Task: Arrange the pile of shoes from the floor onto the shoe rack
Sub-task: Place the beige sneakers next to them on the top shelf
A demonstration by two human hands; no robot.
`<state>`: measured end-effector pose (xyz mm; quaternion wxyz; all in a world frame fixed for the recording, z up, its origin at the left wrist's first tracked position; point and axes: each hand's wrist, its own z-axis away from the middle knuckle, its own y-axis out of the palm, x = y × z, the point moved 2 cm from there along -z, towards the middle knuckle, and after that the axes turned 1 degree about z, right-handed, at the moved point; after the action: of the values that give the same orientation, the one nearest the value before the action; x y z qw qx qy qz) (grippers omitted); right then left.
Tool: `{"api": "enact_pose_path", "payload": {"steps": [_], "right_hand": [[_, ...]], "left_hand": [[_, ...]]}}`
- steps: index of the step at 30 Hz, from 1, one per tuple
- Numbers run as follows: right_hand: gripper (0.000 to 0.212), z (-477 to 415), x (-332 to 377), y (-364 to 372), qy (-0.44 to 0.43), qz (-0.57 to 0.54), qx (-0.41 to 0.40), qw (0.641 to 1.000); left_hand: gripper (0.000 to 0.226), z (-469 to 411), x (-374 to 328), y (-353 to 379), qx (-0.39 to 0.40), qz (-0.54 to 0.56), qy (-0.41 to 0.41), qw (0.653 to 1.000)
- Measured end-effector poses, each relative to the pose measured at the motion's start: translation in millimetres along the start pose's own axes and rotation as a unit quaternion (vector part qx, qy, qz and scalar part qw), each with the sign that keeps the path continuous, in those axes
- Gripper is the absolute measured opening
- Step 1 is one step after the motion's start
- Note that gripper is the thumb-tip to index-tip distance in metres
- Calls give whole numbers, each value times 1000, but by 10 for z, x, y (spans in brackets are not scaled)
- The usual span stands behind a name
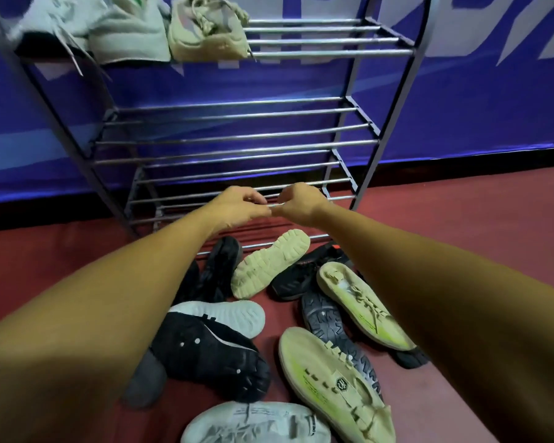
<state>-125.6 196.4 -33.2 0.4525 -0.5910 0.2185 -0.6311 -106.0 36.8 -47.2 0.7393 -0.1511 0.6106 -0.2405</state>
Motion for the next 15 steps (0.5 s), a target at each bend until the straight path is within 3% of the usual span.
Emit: {"api": "enact_pose_path", "payload": {"steps": [4, 12, 15], "right_hand": [[28, -372, -366, 276, 48, 58, 33, 997], [27, -866, -1105, 864, 128, 96, 89, 983], [27, -931, -1254, 1006, 152, 100, 87, 979]], "left_hand": [[21, -360, 443, 297, 40, -49, -38, 997], [52, -847, 1269, 750, 73, -102, -108, 986], [71, -967, 1467, 876, 77, -171, -111, 976]]}}
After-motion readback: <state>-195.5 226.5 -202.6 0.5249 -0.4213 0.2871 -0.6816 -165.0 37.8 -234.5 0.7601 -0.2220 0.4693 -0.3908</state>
